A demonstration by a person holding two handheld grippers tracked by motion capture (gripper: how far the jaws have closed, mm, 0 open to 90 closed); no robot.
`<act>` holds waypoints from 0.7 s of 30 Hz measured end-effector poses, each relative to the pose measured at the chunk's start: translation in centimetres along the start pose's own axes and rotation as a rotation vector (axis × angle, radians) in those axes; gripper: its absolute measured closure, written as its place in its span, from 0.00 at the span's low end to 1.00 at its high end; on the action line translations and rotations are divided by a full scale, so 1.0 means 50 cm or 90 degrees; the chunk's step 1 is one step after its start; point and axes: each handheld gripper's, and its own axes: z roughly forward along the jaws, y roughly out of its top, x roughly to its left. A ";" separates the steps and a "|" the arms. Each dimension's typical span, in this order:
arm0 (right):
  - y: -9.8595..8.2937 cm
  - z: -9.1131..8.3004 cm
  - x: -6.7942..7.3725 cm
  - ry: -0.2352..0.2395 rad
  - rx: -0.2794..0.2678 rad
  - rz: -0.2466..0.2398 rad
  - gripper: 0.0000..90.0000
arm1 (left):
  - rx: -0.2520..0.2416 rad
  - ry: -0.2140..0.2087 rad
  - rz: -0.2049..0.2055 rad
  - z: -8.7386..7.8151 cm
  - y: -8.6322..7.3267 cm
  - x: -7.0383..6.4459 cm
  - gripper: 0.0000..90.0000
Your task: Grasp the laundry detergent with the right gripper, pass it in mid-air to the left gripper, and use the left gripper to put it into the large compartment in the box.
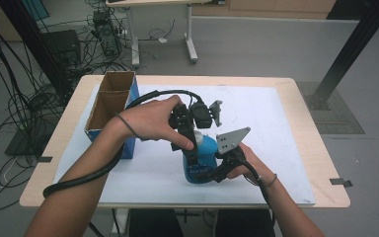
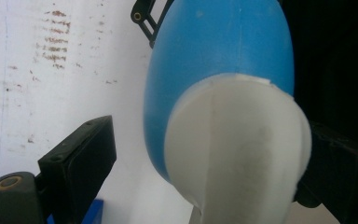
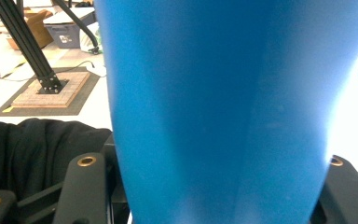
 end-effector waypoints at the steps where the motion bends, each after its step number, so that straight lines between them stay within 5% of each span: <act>1: 0.000 0.000 0.000 0.000 -0.001 -0.001 0.45 | 0.000 0.000 0.000 0.000 0.000 0.000 0.10; 21: 0.006 0.006 0.002 0.004 0.000 -0.006 0.45 | 0.009 0.003 0.015 0.005 0.021 -0.010 0.10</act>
